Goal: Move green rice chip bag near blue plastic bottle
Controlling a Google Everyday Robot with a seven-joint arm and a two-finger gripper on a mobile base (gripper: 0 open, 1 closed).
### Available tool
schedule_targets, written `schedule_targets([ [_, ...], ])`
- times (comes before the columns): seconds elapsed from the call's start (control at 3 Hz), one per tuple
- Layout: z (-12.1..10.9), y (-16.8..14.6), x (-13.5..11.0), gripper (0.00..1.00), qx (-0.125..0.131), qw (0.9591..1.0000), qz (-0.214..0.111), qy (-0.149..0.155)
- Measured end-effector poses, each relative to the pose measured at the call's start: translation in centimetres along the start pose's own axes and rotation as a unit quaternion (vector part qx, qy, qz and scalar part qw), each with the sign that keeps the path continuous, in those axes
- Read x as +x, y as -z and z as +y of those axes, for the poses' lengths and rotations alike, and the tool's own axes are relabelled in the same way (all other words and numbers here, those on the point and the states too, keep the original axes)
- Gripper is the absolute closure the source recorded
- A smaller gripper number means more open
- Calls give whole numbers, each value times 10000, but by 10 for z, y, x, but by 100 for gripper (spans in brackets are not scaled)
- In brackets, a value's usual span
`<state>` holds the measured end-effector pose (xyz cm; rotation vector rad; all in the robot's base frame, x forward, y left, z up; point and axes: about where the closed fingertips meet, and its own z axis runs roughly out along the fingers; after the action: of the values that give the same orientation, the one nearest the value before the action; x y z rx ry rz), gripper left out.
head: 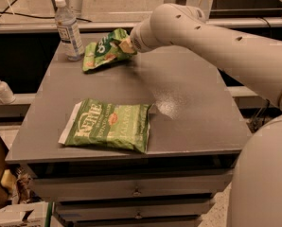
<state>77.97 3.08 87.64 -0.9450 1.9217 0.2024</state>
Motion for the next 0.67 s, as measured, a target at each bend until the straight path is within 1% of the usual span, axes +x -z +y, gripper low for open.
schedule_targets([
  [0.33, -3, 0, 5, 36, 25, 10000, 77, -5],
  [0.67, -1, 1, 9, 12, -3, 9999, 164, 26],
])
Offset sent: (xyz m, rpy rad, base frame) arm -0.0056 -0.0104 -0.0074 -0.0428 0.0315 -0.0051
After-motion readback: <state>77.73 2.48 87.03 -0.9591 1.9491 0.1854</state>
